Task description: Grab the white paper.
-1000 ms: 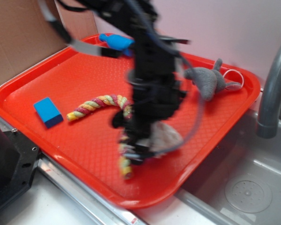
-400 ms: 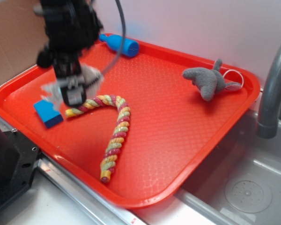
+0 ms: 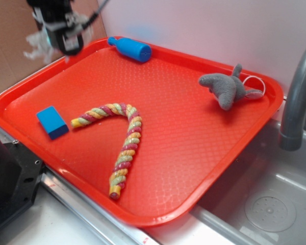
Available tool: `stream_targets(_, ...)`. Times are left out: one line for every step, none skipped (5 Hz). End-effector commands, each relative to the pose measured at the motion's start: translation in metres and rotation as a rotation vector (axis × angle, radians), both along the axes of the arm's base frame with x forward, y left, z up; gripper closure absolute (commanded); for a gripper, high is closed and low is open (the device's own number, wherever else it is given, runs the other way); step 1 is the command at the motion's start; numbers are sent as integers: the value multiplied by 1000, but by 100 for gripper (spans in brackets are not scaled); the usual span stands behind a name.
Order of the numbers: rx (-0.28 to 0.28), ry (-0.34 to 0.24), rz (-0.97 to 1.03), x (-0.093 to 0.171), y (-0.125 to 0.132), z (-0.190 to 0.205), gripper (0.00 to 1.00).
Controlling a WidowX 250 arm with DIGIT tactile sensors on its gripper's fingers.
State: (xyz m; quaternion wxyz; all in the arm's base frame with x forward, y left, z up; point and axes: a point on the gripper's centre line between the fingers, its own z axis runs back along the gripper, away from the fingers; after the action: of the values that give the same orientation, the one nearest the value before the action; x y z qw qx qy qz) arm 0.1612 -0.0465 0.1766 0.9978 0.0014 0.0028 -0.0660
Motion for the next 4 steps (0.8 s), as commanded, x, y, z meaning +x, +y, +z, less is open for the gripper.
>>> stream_targets(51, -86, 115, 3, -8, 38, 100)
stream_targets(35, -109, 118, 11, -3, 47, 100)
stream_targets(34, -109, 106, 17, -1, 49, 100)
stream_targets(21, -111, 108, 18, 0, 51, 100)
